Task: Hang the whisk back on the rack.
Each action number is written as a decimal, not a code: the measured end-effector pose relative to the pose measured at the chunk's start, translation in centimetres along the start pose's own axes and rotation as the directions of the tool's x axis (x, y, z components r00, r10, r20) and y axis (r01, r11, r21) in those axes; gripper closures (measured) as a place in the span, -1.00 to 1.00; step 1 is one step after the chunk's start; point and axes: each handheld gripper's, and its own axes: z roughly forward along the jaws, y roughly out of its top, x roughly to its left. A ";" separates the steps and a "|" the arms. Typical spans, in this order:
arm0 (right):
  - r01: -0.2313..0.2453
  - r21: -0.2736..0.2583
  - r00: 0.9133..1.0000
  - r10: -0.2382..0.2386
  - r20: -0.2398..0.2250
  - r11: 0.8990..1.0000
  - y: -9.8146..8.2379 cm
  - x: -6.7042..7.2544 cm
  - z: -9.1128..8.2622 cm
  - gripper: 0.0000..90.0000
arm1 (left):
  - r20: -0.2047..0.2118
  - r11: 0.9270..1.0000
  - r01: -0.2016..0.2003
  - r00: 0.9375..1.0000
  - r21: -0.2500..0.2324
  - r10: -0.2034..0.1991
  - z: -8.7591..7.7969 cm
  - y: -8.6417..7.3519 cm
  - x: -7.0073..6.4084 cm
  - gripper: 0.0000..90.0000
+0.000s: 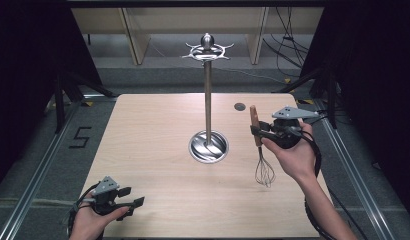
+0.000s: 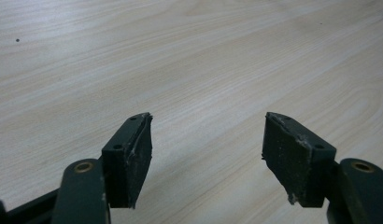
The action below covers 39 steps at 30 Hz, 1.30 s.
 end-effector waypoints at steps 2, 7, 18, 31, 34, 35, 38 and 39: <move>0.003 -0.010 1.000 -0.003 0.001 1.000 0.3 0.1 -0.1 0.52 | 0.002 1.000 0.016 1.000 -0.014 -0.016 0.1 0.0 -0.1 -0.28; 0.003 -0.018 1.000 -0.003 -0.003 1.000 1.0 0.2 -0.4 0.52 | -0.003 1.000 -0.015 1.000 0.010 0.015 -0.1 0.0 0.1 -0.28; 0.017 -0.039 1.000 -0.017 -0.007 0.999 2.2 0.5 -0.6 0.52 | 0.000 1.000 0.023 1.000 -0.013 -0.023 0.1 0.0 -0.2 -0.28; 0.018 -0.049 1.000 -0.019 -0.015 0.999 3.0 0.5 -0.6 0.52 | 0.000 1.000 0.024 1.000 -0.010 -0.024 0.1 0.0 -0.1 -0.28; 0.050 -0.068 0.999 -0.051 -0.005 0.996 3.1 0.2 -0.5 0.52 | 0.004 1.000 0.024 1.000 -0.006 -0.024 0.1 0.0 -0.1 -0.28; 0.062 -0.064 0.998 -0.062 -0.005 0.996 3.2 0.1 -0.5 0.52 | 0.005 1.000 0.024 1.000 -0.004 -0.024 0.1 0.0 -0.1 -0.28; 0.063 -0.075 0.998 -0.064 -0.001 0.995 3.4 0.2 -0.4 0.52 | 0.002 1.000 0.024 1.000 -0.007 -0.024 0.1 0.0 -0.1 -0.28; 0.060 -0.086 0.998 -0.060 0.000 0.994 3.4 0.2 -0.3 0.52 | -0.001 1.000 0.024 1.000 -0.013 -0.024 0.1 0.0 -0.1 -0.28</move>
